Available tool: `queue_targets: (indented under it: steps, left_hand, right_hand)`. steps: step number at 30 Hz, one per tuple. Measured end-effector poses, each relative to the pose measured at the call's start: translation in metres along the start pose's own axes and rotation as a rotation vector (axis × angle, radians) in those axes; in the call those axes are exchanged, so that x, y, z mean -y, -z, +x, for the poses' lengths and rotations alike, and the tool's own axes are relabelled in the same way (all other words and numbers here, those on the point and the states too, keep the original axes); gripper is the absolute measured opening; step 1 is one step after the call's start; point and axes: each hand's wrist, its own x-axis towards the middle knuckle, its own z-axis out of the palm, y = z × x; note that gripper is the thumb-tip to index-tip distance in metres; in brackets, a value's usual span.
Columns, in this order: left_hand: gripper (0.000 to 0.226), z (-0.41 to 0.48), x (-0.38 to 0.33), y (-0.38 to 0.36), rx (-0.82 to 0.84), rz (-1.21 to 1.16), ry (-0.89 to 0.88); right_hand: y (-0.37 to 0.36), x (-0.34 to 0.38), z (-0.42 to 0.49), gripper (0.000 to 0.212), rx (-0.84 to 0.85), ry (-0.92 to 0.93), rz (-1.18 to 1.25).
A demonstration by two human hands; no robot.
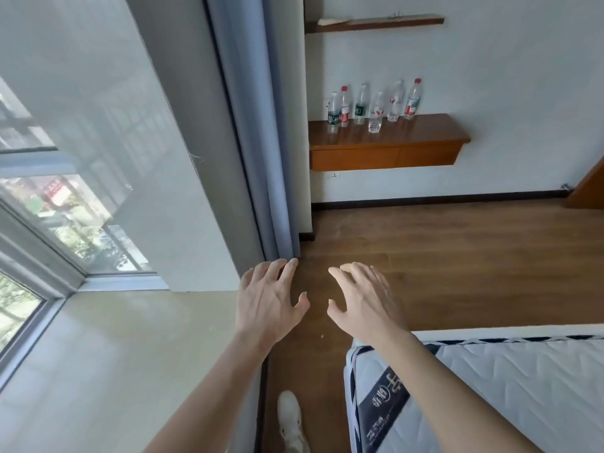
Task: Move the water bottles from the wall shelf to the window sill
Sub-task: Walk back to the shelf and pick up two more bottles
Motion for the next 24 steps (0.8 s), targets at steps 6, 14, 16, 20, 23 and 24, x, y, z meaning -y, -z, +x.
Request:
queue_targets:
  steps: [6,14,16,20,23,24]
  left_hand:
    - [0.063,0.098,0.023,-0.028,0.005,0.004,-0.038]
    - [0.065,0.252,0.058,-0.056,0.022,-0.015,-0.142]
    - [0.064,0.287,0.062,-0.063,0.028,-0.026,-0.160]
    - [0.063,0.340,0.061,-0.076,0.056,-0.047,-0.199]
    - [0.061,0.375,0.057,-0.087,0.060,-0.062,-0.214]
    - [0.061,0.386,0.056,-0.091,0.065,-0.063,-0.223]
  right_hand:
    - [-0.025,-0.019,0.093,0.054,-0.017,-0.036,-0.036]
    - [-0.045,-0.046,0.230,0.054,-0.026,-0.157,-0.073]
    - [-0.048,-0.054,0.257,0.054,-0.025,-0.181,-0.084]
    - [-0.052,-0.073,0.298,0.055,-0.026,-0.223,-0.099]
    - [-0.055,-0.090,0.325,0.056,-0.022,-0.248,-0.112]
    - [-0.057,-0.096,0.334,0.056,-0.021,-0.255,-0.115]
